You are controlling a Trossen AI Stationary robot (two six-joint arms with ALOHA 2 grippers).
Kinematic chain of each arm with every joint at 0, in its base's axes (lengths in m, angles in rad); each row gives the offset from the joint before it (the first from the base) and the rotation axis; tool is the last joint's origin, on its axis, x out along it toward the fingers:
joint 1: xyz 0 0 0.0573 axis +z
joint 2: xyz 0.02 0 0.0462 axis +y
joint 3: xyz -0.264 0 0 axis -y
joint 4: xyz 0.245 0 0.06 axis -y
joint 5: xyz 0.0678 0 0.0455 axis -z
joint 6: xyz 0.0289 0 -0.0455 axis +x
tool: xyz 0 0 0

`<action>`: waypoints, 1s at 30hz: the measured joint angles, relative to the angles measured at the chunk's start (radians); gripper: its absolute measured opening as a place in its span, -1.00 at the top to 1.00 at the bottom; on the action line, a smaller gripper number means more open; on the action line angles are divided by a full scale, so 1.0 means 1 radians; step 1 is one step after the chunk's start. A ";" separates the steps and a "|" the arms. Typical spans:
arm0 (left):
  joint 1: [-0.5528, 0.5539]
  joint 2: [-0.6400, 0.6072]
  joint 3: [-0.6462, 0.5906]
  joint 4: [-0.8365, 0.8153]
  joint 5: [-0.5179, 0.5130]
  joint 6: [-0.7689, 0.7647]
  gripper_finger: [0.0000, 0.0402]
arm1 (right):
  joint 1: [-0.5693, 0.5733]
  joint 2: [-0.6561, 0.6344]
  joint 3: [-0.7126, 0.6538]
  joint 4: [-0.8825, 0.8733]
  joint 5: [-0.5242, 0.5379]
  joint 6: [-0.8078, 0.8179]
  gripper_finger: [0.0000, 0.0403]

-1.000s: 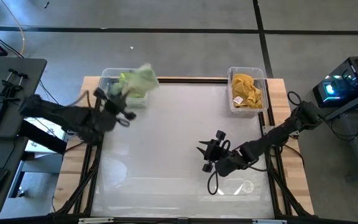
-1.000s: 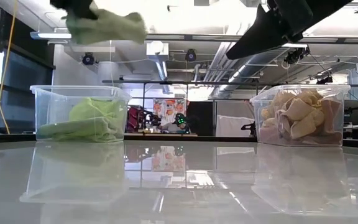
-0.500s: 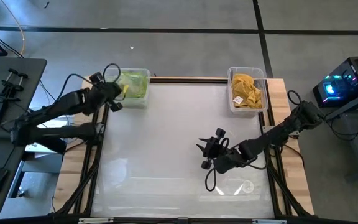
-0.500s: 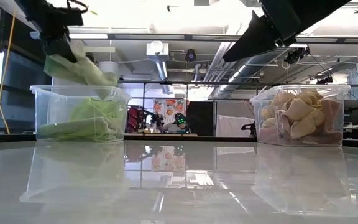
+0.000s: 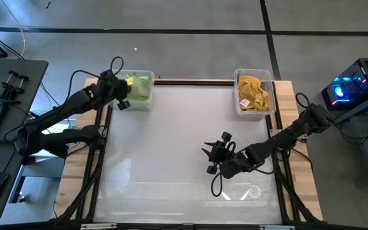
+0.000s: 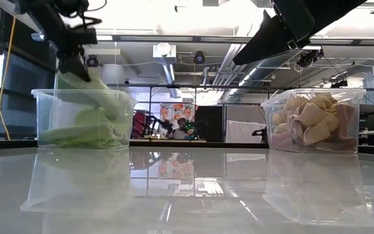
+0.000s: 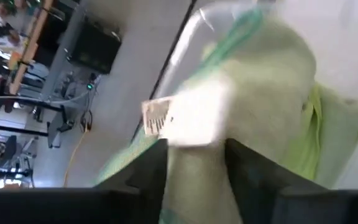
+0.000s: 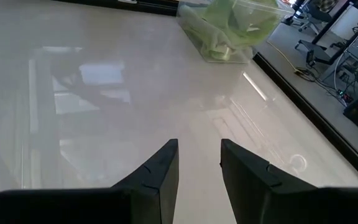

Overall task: Sort towels by color in basket
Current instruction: Put the green microfiber towel into the left transparent bin, then return to Home Position

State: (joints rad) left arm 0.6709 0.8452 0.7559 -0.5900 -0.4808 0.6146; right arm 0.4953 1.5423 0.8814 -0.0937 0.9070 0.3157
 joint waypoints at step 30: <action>-0.578 -0.045 -0.199 0.659 0.364 -0.632 -0.03 | -0.037 0.187 -0.311 1.280 -0.524 -0.227 0.43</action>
State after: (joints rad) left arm 0.0928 0.8000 0.5569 0.0692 -0.1165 -0.0170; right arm 0.4584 1.7290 0.5707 1.1865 0.3832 0.0888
